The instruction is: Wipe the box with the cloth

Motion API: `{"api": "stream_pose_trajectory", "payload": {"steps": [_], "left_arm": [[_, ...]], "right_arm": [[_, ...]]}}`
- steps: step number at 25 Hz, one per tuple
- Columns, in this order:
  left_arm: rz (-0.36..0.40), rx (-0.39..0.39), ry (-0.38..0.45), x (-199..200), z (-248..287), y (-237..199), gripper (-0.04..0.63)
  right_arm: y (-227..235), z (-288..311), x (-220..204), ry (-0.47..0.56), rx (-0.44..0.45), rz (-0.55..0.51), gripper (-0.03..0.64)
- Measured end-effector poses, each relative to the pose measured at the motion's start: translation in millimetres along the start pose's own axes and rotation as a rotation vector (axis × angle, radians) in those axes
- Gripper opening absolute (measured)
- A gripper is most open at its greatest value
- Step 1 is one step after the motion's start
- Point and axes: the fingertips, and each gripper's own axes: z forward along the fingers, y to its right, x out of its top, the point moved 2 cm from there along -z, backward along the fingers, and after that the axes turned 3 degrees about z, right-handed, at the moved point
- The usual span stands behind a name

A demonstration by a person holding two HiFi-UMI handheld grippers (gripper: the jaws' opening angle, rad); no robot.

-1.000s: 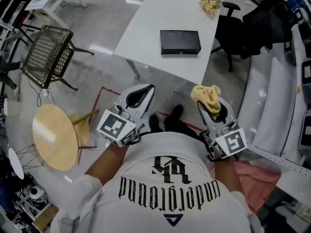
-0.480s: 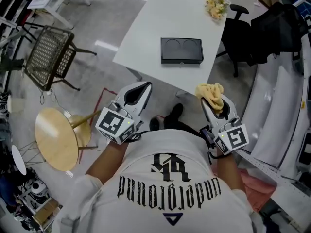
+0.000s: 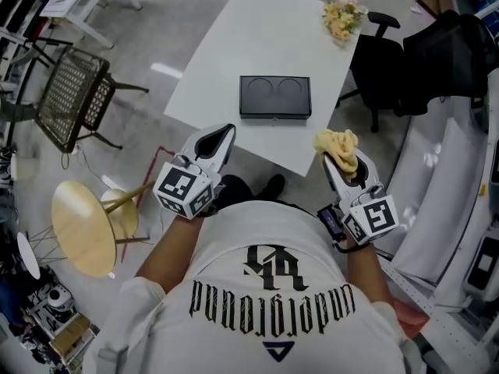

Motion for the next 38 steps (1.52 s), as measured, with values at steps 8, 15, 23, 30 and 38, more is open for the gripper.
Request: {"api": "stream_pose_trajectory", "payload": {"steps": [8,15,23,30,38], "left_arm": [[-0.019,-0.005,-0.059,-12,36,-35,0.008],[-0.049,-0.060,-0.137,-32,76,-76,0.009],[-0.096,-0.121,-0.267,-78,121,-125,0.067],[-0.261,-0.168,-0.370,-140,165,-155,0.144],[-0.442,-0.162,-0.472,-206,195,-174,0.207]], "right_arm": [[31,35,-16,-0.063,-0.038,0.035,0.153],[49,80,-41,-0.162,-0.101,-0.017,0.153],[71,133,-82,-0.294,-0.155,-0.086,0.155],[104,173,-143,-0.407,-0.182,-0.108,0.156],[129,198,-203,-0.523,-0.203,-0.094,0.156]]}}
